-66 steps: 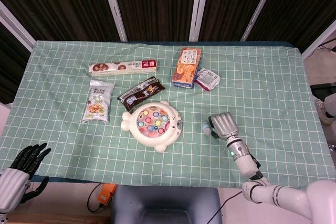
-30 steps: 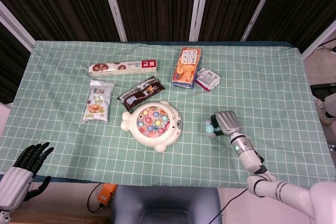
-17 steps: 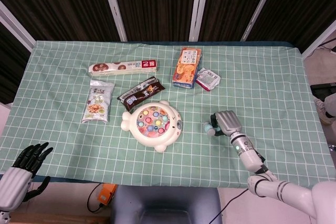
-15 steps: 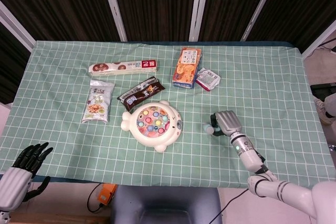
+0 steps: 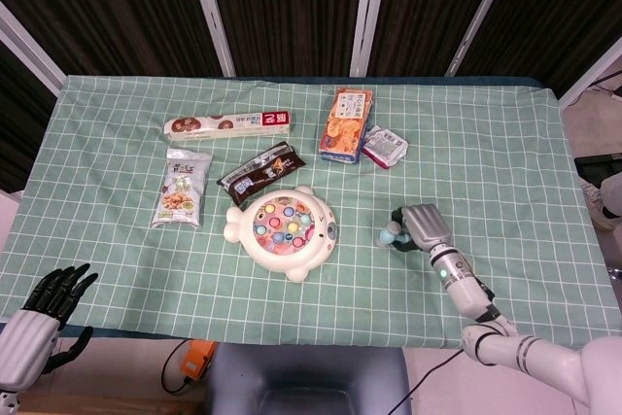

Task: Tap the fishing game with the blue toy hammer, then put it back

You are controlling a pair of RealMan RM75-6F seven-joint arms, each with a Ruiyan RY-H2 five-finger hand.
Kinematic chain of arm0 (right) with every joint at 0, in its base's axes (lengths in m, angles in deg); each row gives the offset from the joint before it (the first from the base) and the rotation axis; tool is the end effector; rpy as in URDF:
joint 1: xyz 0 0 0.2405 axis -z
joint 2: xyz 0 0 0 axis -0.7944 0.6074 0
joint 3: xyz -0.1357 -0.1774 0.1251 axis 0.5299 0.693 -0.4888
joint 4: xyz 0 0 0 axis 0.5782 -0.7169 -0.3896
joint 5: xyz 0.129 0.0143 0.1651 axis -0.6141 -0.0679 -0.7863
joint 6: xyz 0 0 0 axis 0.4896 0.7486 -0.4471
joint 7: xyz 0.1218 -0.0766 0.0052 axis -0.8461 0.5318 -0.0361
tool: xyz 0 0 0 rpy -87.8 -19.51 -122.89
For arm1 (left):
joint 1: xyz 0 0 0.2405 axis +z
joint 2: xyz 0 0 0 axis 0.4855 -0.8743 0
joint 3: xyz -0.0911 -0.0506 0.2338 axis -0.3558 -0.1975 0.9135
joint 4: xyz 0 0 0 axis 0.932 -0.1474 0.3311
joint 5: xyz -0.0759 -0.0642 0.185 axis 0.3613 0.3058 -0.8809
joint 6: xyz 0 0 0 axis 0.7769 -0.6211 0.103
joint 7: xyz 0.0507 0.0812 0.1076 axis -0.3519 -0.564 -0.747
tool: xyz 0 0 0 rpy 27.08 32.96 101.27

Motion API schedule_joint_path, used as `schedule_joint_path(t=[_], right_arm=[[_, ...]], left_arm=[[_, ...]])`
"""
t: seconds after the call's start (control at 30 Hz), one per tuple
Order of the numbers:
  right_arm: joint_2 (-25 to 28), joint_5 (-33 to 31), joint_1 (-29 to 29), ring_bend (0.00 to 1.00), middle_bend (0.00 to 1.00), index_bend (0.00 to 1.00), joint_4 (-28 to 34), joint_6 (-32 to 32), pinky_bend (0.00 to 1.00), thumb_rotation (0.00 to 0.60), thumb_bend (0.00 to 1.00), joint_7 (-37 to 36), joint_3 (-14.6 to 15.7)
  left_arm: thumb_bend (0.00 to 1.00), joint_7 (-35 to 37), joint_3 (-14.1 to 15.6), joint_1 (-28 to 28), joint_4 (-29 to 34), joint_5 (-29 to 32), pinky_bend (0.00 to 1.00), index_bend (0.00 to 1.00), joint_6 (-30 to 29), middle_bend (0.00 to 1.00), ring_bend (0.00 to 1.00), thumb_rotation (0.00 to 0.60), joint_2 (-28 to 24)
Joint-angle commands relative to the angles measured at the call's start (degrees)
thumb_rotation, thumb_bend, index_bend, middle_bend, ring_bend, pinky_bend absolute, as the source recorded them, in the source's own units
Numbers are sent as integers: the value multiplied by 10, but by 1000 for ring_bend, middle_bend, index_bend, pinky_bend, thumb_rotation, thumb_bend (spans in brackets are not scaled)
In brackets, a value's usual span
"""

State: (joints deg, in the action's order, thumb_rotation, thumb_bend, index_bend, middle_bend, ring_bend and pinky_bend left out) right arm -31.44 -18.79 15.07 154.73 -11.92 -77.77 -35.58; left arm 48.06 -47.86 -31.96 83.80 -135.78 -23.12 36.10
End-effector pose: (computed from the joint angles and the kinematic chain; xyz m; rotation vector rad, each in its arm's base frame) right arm -0.2436 -0.3601 -0.0191 1.7481 -1.1101 0.7624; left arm -0.2940 0.1304 0.1601 -1.6683 -0.8401 -0.9916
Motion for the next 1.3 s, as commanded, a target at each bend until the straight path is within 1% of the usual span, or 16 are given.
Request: schedule_joint_path(t=[0.03, 0.33, 0.77, 1.3], right_arm=[[-1, 1, -1, 678, 619, 733, 0, -1, 789, 600, 418, 2, 2], [-3, 1, 0, 675, 611, 724, 1, 6, 782, 600, 415, 16, 2], [-1, 7, 0, 669, 570, 667, 5, 8, 778, 600, 392, 27, 7], [1, 9, 2, 659, 558, 652, 8, 11, 773, 600, 387, 38, 11]], left_arm=[[387, 0, 0, 0, 0, 0, 93, 0, 0, 13, 20, 600, 0], [387, 3, 1, 0, 0, -1, 93, 0, -2, 14, 20, 600, -1], [387, 4, 1, 1, -1, -3, 92, 0, -2, 14, 20, 600, -2], [387, 7, 2, 2, -2, -5, 93, 0, -7, 18, 25, 600, -2]])
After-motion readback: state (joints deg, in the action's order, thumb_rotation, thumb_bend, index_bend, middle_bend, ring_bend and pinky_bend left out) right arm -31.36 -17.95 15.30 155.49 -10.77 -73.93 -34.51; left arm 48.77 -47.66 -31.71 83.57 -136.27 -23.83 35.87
